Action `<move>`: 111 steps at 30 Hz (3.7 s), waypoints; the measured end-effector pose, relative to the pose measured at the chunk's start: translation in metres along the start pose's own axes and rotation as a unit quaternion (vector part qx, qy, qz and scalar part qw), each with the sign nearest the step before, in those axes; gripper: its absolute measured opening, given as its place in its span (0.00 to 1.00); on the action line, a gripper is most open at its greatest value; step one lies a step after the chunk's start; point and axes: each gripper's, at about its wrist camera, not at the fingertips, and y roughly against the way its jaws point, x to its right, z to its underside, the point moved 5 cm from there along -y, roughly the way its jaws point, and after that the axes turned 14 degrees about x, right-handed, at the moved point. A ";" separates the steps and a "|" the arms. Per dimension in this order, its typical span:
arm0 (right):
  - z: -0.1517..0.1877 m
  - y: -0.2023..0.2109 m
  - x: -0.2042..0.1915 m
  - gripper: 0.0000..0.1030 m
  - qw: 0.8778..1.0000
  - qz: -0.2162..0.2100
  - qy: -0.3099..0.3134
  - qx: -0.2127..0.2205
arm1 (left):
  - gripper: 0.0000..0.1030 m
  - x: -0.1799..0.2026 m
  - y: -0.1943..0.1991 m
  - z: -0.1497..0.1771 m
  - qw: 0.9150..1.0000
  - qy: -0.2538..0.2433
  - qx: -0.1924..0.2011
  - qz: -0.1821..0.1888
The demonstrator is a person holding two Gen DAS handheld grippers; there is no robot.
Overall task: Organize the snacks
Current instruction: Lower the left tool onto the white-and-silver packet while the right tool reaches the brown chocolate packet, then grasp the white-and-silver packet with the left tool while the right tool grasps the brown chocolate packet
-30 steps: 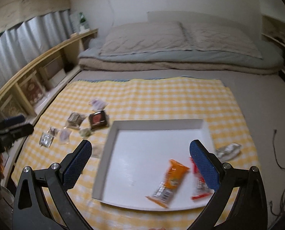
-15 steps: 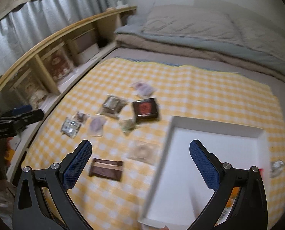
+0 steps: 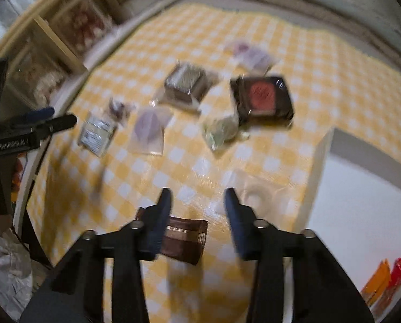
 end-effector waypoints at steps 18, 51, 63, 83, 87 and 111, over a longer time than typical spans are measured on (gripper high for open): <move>0.054 -0.037 -0.005 0.21 0.991 -0.014 0.093 -0.091 | 1.00 -0.049 -0.079 0.027 0.994 -0.002 -0.075 -0.073; 0.059 -0.034 -0.051 0.74 0.989 0.009 -0.092 -0.114 | 0.69 0.032 -0.035 0.044 0.990 0.079 -0.116 0.030; 0.062 -0.048 -0.066 0.65 0.989 0.035 -0.072 -0.122 | 0.64 0.050 -0.058 0.047 0.992 0.028 -0.126 0.000; 0.039 -0.016 -0.059 0.41 0.998 0.036 -0.003 -0.051 | 0.40 0.062 0.006 0.025 0.998 0.019 -0.036 0.039; 0.023 -0.001 -0.053 0.41 0.998 0.051 0.025 -0.013 | 0.40 0.066 0.040 0.018 0.998 0.019 0.002 0.054; 0.013 0.151 0.029 0.41 0.982 0.109 -0.017 0.155 | 0.40 0.137 0.206 0.042 0.974 -0.026 0.155 0.161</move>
